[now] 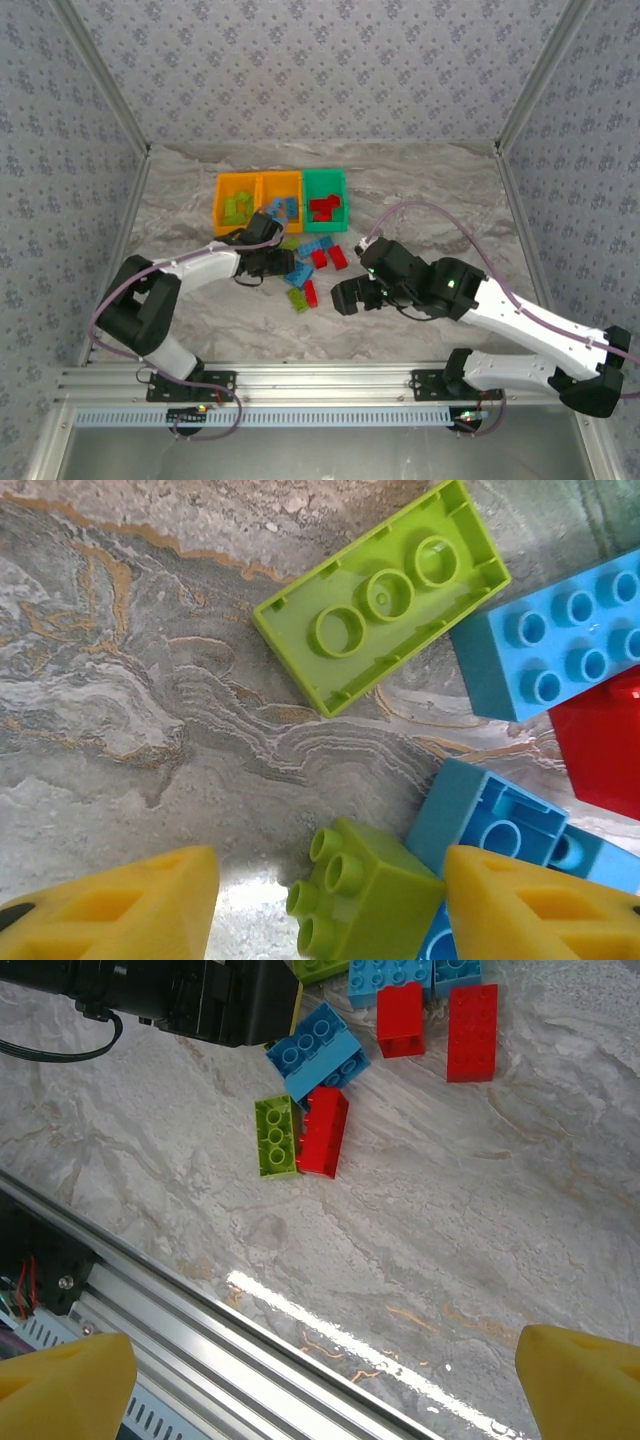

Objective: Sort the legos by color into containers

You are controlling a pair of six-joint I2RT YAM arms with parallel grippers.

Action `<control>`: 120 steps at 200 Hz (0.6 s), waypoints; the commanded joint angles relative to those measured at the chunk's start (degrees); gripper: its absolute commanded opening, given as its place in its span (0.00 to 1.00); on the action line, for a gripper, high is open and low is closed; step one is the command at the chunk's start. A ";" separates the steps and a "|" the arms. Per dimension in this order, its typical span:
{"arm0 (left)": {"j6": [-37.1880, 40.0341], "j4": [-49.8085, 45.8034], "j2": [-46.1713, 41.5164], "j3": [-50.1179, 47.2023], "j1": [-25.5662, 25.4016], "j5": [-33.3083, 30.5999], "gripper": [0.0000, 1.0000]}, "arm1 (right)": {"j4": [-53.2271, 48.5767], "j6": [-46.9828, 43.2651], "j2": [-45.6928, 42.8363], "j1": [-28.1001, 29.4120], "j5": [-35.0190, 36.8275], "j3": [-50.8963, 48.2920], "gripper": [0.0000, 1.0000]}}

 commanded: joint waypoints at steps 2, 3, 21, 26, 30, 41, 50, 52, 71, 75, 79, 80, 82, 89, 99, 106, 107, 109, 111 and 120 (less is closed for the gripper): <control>0.23 1.76 0.83 -0.85 -0.21 -0.65 0.57 | -1.45 1.23 0.66 -0.23 1.40 1.76 1.00; 0.23 1.76 0.87 -0.92 -0.17 -0.66 0.57 | -1.40 1.26 0.68 -0.24 1.33 1.76 1.00; 0.41 1.38 1.25 -0.99 -0.08 -1.41 0.51 | -1.07 1.32 1.14 -0.17 1.23 1.84 1.00; 0.49 1.10 1.47 -0.97 -0.08 -1.67 0.51 | -0.97 1.44 1.30 -0.24 1.23 1.84 1.00; 0.56 0.85 1.57 -0.98 -0.10 -1.89 0.50 | -0.84 1.46 1.40 -0.30 1.11 1.90 1.00; 0.62 0.00 1.70 -1.07 -0.10 -3.05 0.46 | -0.75 1.46 1.74 -0.22 0.94 2.02 1.00; 0.67 -0.66 1.73 -1.26 -0.14 -4.27 0.42 | -0.66 1.55 2.06 -0.25 0.88 2.28 1.00; 0.71 -0.83 1.64 -1.32 -0.12 -4.56 0.41 | -0.59 1.55 2.10 -0.24 0.82 2.30 1.00; 0.94 -1.05 0.82 -2.49 -0.09 -5.42 0.34 | 0.15 1.39 2.84 -0.22 -0.25 2.31 1.00; 0.93 -0.95 0.62 -2.69 -0.08 -5.34 0.32 | 0.43 1.35 2.98 -0.24 -0.39 2.26 1.00; 0.93 -0.83 0.36 -2.99 -0.11 -5.34 0.30 | 0.54 1.26 3.18 -0.24 -0.59 2.30 1.00; 0.93 -0.86 0.28 -3.04 -0.08 -5.33 0.30 | 0.56 1.32 3.22 -0.24 -0.58 2.29 1.00; 0.95 -0.85 0.16 -3.15 -0.06 -5.33 0.29 | 0.66 1.36 3.31 -0.20 -0.62 2.29 1.00; 1.02 -0.85 -0.32 -3.49 -0.07 -5.38 0.26 | 0.83 1.37 3.64 -0.24 -0.81 2.50 1.00; 1.19 -1.42 -1.18 -3.71 -0.05 -5.79 0.21 | 1.14 1.37 4.16 -0.24 -1.22 2.75 1.00; 1.19 -2.03 -2.04 -3.77 -0.09 -6.23 0.19 | 1.63 1.27 4.45 -0.13 -1.97 2.81 1.00; 1.19 -2.11 -2.19 -3.74 -0.07 -6.31 0.19 | 1.76 1.28 4.47 -0.14 -2.11 2.81 1.00; 1.24 -2.29 -2.55 -3.72 -0.06 -6.50 0.18 | 1.99 1.24 4.48 -0.13 -2.43 2.81 1.00; 1.29 -2.49 -2.94 -3.65 -0.05 -6.62 0.17 | 2.25 1.20 4.57 -0.08 -2.75 2.81 1.00; 1.28 -3.55 -5.06 -3.35 -0.07 -7.51 0.15 | 3.88 0.82 4.66 0.01 -4.76 2.63 1.00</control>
